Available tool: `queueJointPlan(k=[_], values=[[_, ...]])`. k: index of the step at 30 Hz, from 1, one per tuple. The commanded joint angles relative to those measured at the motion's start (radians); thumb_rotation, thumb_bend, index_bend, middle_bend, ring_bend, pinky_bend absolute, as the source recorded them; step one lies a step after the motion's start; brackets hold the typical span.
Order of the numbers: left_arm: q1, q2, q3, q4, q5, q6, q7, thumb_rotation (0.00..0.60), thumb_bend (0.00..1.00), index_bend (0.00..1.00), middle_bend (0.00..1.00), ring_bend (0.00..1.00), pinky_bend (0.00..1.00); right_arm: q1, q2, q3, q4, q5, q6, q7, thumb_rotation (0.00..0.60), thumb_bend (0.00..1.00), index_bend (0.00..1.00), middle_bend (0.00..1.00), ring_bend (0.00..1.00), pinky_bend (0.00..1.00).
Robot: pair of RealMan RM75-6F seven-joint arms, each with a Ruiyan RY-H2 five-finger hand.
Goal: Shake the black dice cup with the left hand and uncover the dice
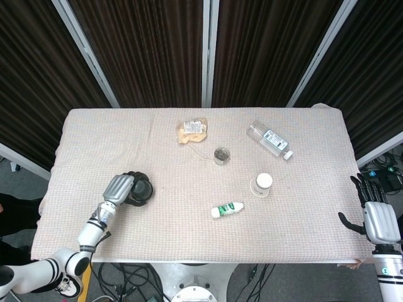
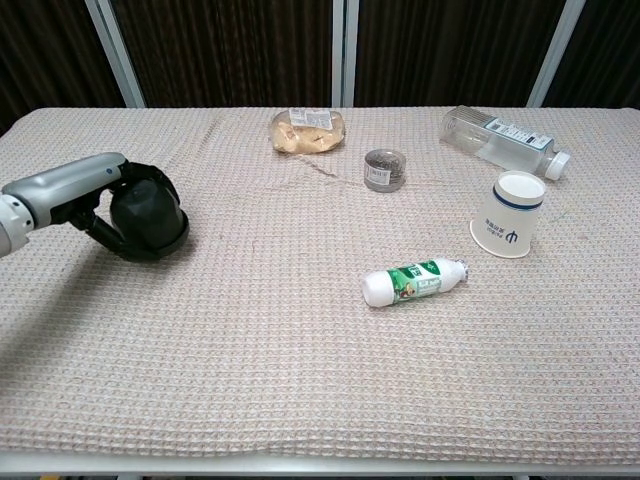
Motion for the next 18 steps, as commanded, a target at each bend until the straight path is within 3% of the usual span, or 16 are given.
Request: queueJointPlan(k=[1, 8, 13, 18], values=[[0.010, -0.037, 0.010, 0.057, 0.018, 0.010, -0.028, 0.600, 0.17, 0.31, 0.35, 0.28, 0.35, -0.001, -0.001, -0.001, 0.003, 0.000, 0.000, 0.002, 0.600, 0.17, 0.00, 0.00, 0.00, 0.00], [0.018, -0.063, 0.027, 0.118, 0.065, 0.031, -0.085, 0.600, 0.07, 0.15, 0.17, 0.13, 0.22, -0.004, -0.002, -0.002, 0.007, -0.003, 0.008, 0.005, 0.600, 0.17, 0.00, 0.00, 0.00, 0.00], [0.018, -0.051, 0.024, 0.107, 0.076, 0.035, -0.083, 0.600, 0.04, 0.15, 0.17, 0.13, 0.22, -0.003, -0.004, -0.003, 0.010, -0.002, 0.003, 0.007, 0.600, 0.17, 0.00, 0.00, 0.00, 0.00], [0.021, -0.043, 0.009, 0.086, 0.071, 0.049, -0.071, 0.600, 0.04, 0.17, 0.24, 0.17, 0.26, -0.003, -0.007, -0.004, 0.015, -0.001, -0.001, 0.009, 0.600, 0.17, 0.00, 0.00, 0.00, 0.00]])
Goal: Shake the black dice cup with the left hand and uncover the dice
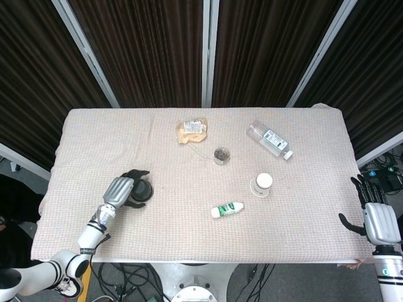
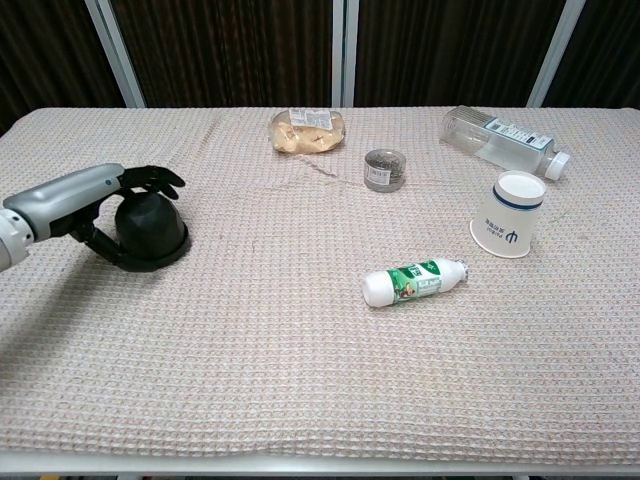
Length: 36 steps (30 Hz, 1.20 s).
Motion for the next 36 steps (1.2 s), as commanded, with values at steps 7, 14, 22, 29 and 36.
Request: queueJointPlan(k=[7, 14, 22, 29, 36], values=[[-0.003, 0.003, -0.028, -0.021, -0.015, 0.005, 0.019, 0.600, 0.04, 0.25, 0.33, 0.25, 0.32, -0.001, -0.001, 0.000, 0.003, 0.000, 0.002, 0.001, 0.600, 0.17, 0.00, 0.00, 0.00, 0.00], [-0.002, 0.002, -0.041, -0.035, -0.023, 0.009, 0.024, 0.600, 0.08, 0.29, 0.41, 0.29, 0.36, 0.000, -0.003, 0.000, 0.006, 0.001, 0.000, 0.001, 0.600, 0.17, 0.00, 0.00, 0.00, 0.00], [-0.014, 0.031, -0.065, -0.083, -0.027, 0.016, 0.053, 0.600, 0.10, 0.33, 0.43, 0.31, 0.38, 0.001, 0.001, 0.003, -0.001, 0.003, -0.001, 0.001, 0.600, 0.17, 0.00, 0.00, 0.00, 0.00], [-0.024, 0.095, -0.109, -0.168, -0.043, 0.040, 0.109, 0.600, 0.11, 0.33, 0.44, 0.33, 0.39, 0.001, 0.002, 0.006, -0.003, 0.005, 0.001, 0.005, 0.600, 0.17, 0.00, 0.00, 0.00, 0.00], [-0.017, 0.137, -0.131, -0.188, -0.089, 0.041, 0.154, 0.600, 0.11, 0.34, 0.45, 0.33, 0.40, 0.004, -0.001, 0.005, -0.001, 0.003, -0.004, 0.004, 0.600, 0.17, 0.00, 0.00, 0.00, 0.00]])
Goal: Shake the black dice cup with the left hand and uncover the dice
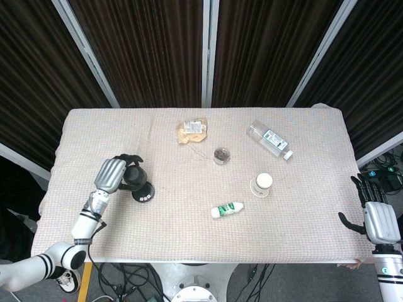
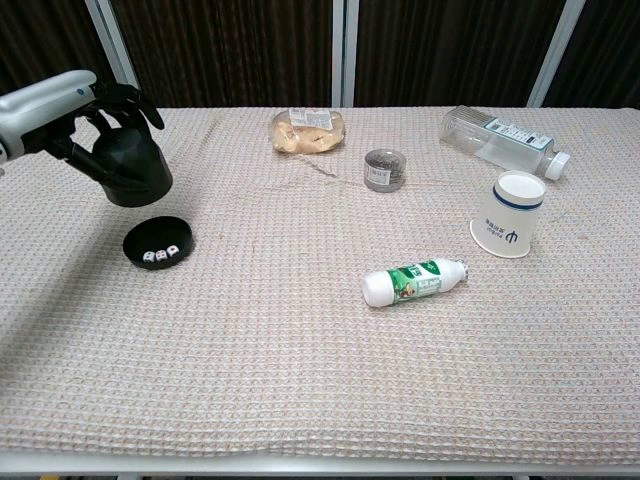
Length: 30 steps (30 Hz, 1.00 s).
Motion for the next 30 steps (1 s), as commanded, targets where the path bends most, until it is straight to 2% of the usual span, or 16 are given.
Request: queueJointPlan(k=[1, 6, 10, 12, 16, 23, 26, 30], values=[[0.000, -0.001, -0.008, 0.024, -0.026, -0.015, 0.008, 0.600, 0.11, 0.34, 0.45, 0.33, 0.40, 0.001, -0.001, -0.001, -0.001, -0.001, -0.001, -0.003, 0.600, 0.17, 0.00, 0.00, 0.00, 0.00], [0.010, -0.024, 0.004, 0.101, -0.045, -0.042, -0.034, 0.600, 0.11, 0.32, 0.43, 0.32, 0.39, 0.002, -0.002, -0.003, -0.005, -0.002, -0.004, -0.013, 0.600, 0.17, 0.00, 0.00, 0.00, 0.00], [0.011, -0.044, 0.017, 0.153, -0.040, -0.060, -0.073, 0.600, 0.10, 0.27, 0.37, 0.26, 0.34, 0.001, -0.002, -0.005, -0.006, -0.003, -0.003, -0.017, 0.600, 0.17, 0.00, 0.00, 0.00, 0.00], [0.012, -0.052, 0.019, 0.176, -0.028, -0.048, -0.085, 0.600, 0.09, 0.23, 0.32, 0.22, 0.30, 0.000, -0.002, -0.005, -0.006, -0.003, -0.001, -0.017, 0.600, 0.17, 0.00, 0.00, 0.00, 0.00], [0.014, -0.054, 0.024, 0.190, -0.010, -0.029, -0.088, 0.600, 0.09, 0.20, 0.30, 0.20, 0.29, -0.001, -0.002, -0.005, -0.006, -0.004, 0.001, -0.017, 0.600, 0.17, 0.00, 0.00, 0.00, 0.00], [0.031, -0.017, 0.029, 0.131, 0.001, -0.006, -0.085, 0.600, 0.09, 0.19, 0.28, 0.18, 0.28, 0.000, -0.003, -0.006, -0.005, -0.007, 0.002, -0.013, 0.600, 0.17, 0.00, 0.00, 0.00, 0.00], [0.052, 0.020, 0.022, 0.075, 0.000, 0.035, -0.065, 0.600, 0.07, 0.19, 0.28, 0.18, 0.28, -0.002, 0.001, -0.005, -0.008, -0.009, 0.009, -0.011, 0.600, 0.17, 0.00, 0.00, 0.00, 0.00], [0.116, 0.101, 0.012, -0.034, -0.030, 0.126, 0.026, 0.600, 0.06, 0.21, 0.28, 0.18, 0.27, -0.005, 0.005, -0.003, -0.010, -0.010, 0.017, -0.006, 0.600, 0.17, 0.00, 0.00, 0.00, 0.00]])
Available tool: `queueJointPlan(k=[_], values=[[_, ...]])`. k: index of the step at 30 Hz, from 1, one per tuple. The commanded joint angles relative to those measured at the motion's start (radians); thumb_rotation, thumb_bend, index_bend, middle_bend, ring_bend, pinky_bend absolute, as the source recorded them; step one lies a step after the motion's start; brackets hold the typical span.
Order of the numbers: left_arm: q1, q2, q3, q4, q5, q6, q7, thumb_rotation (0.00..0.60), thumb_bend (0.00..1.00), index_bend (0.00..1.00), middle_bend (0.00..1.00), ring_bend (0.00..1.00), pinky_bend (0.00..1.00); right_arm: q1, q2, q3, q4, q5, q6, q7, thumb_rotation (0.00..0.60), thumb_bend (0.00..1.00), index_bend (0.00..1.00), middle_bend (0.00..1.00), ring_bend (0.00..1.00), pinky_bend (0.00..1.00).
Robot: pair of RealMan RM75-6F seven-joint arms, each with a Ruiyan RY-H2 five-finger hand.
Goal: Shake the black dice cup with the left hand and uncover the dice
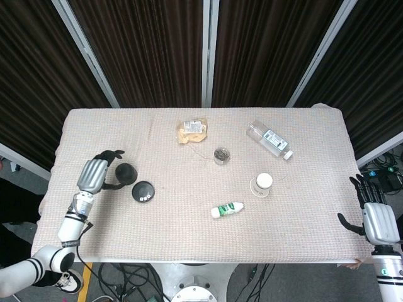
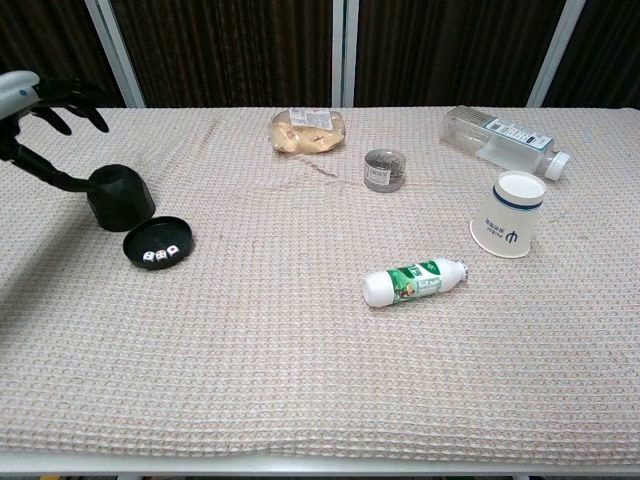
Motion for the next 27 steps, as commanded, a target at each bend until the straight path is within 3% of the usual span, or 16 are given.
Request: queueJointPlan(k=[1, 8, 15, 20, 27], values=[[0.067, 0.083, -0.009, -0.105, -0.030, 0.086, 0.088, 0.600, 0.05, 0.23, 0.28, 0.18, 0.27, -0.001, 0.002, 0.001, 0.000, 0.000, 0.002, 0.004, 0.600, 0.17, 0.00, 0.00, 0.00, 0.00], [0.208, 0.204, 0.053, -0.246, -0.017, 0.258, 0.244, 0.600, 0.03, 0.25, 0.28, 0.18, 0.25, 0.000, 0.000, -0.001, 0.000, -0.014, 0.011, 0.005, 0.600, 0.17, 0.00, 0.00, 0.00, 0.00], [0.338, 0.199, 0.151, -0.276, 0.042, 0.397, 0.348, 0.600, 0.01, 0.24, 0.27, 0.16, 0.22, 0.002, -0.001, -0.006, -0.021, -0.021, 0.010, -0.010, 0.600, 0.17, 0.00, 0.00, 0.00, 0.00], [0.379, 0.196, 0.165, -0.288, 0.073, 0.448, 0.360, 0.600, 0.01, 0.24, 0.27, 0.16, 0.22, 0.002, -0.007, -0.007, -0.025, -0.025, 0.014, -0.019, 0.600, 0.17, 0.00, 0.00, 0.00, 0.00], [0.396, 0.211, 0.157, -0.315, 0.080, 0.440, 0.352, 0.600, 0.01, 0.24, 0.27, 0.16, 0.22, -0.001, -0.019, -0.013, -0.001, -0.027, 0.016, -0.012, 0.600, 0.17, 0.00, 0.00, 0.00, 0.00]])
